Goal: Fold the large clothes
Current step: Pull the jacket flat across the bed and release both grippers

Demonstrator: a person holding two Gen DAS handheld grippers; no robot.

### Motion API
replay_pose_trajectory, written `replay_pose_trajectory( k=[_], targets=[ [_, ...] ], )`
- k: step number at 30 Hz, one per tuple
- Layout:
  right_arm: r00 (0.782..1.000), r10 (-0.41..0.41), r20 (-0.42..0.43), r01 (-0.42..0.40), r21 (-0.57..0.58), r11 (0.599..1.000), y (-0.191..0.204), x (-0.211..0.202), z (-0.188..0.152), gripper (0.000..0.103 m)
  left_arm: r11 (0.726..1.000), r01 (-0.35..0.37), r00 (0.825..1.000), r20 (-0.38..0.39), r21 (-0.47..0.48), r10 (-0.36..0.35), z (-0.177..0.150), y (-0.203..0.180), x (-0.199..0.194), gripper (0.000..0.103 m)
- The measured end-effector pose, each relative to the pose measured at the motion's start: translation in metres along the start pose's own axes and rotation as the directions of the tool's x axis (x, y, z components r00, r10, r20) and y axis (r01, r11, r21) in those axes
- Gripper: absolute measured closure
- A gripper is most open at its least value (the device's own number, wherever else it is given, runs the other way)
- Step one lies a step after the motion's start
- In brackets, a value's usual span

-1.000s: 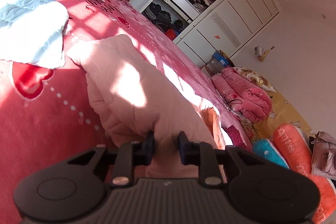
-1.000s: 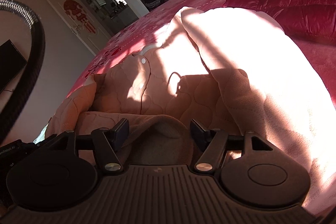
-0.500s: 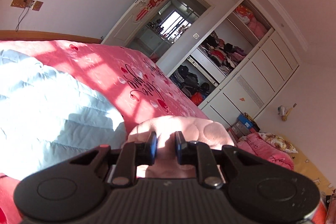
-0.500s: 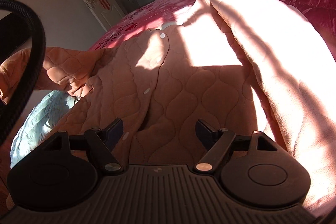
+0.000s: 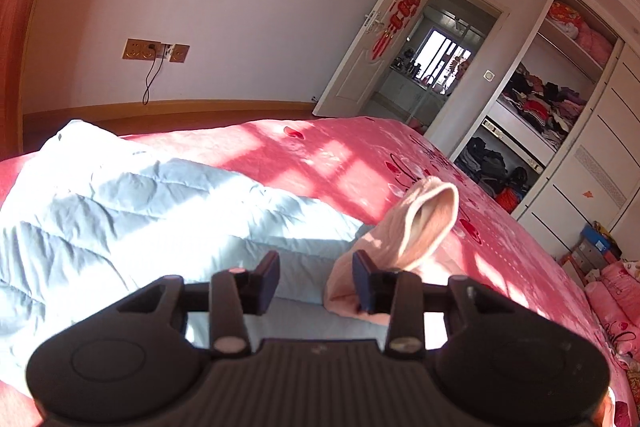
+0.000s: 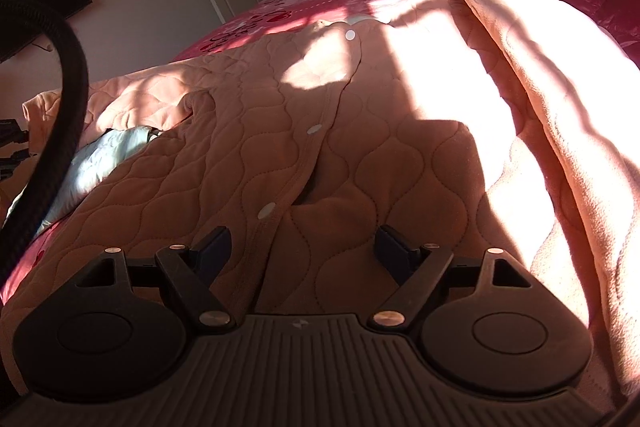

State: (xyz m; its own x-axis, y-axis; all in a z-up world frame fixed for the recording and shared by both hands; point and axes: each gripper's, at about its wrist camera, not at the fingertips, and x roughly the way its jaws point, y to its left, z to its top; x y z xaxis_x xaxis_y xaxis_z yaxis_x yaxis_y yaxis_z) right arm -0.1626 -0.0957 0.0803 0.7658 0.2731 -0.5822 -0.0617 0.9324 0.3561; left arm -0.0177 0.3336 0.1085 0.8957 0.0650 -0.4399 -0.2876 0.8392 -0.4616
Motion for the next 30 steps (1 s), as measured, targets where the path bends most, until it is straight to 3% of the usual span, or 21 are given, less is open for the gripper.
replay_pose_trajectory(
  k=[6,10,12,15,21,25,30],
  targets=[
    [1.000,-0.013,0.014,0.013,0.008,1.000,-0.001,-0.011,-0.004,0.004,0.997,-0.002,1.000,0.025,0.081,0.000,-0.002,-0.005,-0.052,0.043],
    [0.999,-0.029,0.039,0.027,0.039,0.999,-0.002,-0.020,-0.004,0.004,0.978,0.119,0.992,-0.067,0.169,-0.109,-0.025,-0.029,-0.084,0.038],
    [0.997,-0.045,0.059,0.042,0.047,0.998,-0.003,-0.027,-0.004,0.004,0.960,0.213,0.970,-0.159,0.182,-0.184,-0.046,-0.042,-0.092,0.037],
    [0.993,-0.067,0.097,0.062,0.062,0.996,-0.006,-0.041,-0.001,0.004,0.930,0.334,0.914,-0.293,0.156,-0.279,-0.082,-0.058,-0.098,0.037],
    [0.979,-0.086,0.185,0.067,0.106,0.992,-0.014,-0.078,0.004,0.004,0.892,0.426,0.837,-0.439,0.152,-0.325,-0.148,-0.085,-0.098,0.038],
    [0.967,-0.090,0.238,0.065,0.111,0.992,-0.017,-0.102,0.004,0.003,0.890,0.418,0.822,-0.494,0.182,-0.285,-0.182,-0.099,-0.086,0.038],
    [0.947,-0.137,0.290,0.102,0.133,0.986,-0.022,-0.122,0.003,0.003,0.903,0.389,0.826,-0.502,0.180,-0.256,-0.202,-0.102,-0.074,0.037]
  ],
)
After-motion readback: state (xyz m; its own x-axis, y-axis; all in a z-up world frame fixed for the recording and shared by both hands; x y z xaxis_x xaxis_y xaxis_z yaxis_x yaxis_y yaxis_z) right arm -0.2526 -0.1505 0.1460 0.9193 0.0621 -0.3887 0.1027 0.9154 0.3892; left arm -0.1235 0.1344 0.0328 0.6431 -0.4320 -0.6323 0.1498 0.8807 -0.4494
